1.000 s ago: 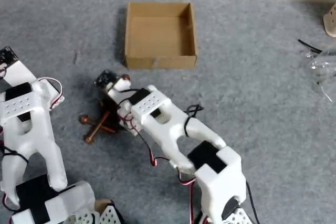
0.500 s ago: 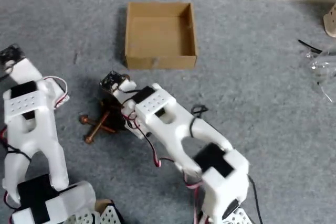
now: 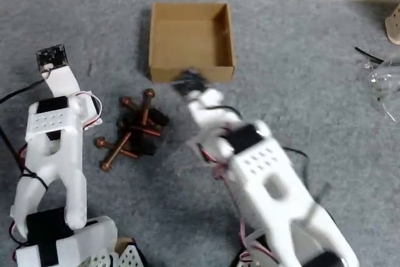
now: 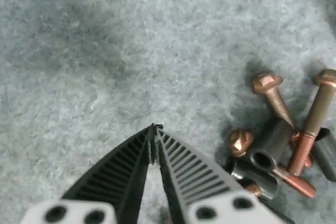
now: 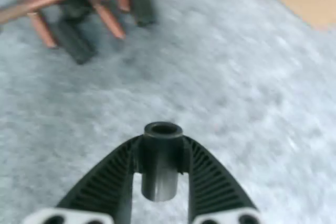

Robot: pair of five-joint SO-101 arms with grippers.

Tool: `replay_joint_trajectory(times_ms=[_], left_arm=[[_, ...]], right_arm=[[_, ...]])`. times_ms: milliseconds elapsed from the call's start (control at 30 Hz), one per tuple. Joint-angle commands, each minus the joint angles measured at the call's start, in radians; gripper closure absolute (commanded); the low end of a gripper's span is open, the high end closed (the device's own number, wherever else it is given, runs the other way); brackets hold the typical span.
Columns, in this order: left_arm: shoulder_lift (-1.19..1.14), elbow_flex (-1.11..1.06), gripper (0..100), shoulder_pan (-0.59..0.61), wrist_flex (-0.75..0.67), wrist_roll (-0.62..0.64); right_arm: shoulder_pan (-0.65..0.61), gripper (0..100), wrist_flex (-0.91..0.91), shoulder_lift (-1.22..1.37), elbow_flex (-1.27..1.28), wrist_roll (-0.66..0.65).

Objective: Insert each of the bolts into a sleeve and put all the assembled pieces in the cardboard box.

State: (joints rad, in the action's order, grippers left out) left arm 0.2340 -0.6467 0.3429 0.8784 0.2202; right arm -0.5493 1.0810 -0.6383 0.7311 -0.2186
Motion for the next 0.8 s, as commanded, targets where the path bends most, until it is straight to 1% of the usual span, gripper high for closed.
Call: replay_joint_trajectory(times_ms=[0,67,133,267,367,467,600,767], left_arm=[[0.005,0.028,99,-0.076,-0.009,-0.02],[0.01,0.088,99,-0.139,0.025,-0.029],[-0.001,0.186,99,-0.186,0.109,-0.086],[-0.076,0.363,99,-0.252,0.221,-0.126],[-0.202,0.489,91,-0.283,0.279,-0.138],[-0.344,0.605,86,-0.308,0.305,-0.212],[-0.499,0.722,88,-0.346,0.334,-0.218],[-0.641,0.831,88,-0.394,0.385,-0.218]], right_arm=[[0.085,99.4,0.005,-0.248,0.119,0.014],[0.113,99.4,0.005,-0.355,0.211,0.014],[0.142,99.4,0.004,-0.455,0.305,0.014],[0.174,99.4,-0.019,-0.621,0.447,0.014],[0.174,99.4,-0.058,-0.708,0.527,0.009],[0.174,99.4,-0.093,-0.753,0.575,0.014],[0.176,99.4,-0.16,-0.743,0.616,0.014],[0.176,99.4,-0.179,-0.725,0.627,0.014]])
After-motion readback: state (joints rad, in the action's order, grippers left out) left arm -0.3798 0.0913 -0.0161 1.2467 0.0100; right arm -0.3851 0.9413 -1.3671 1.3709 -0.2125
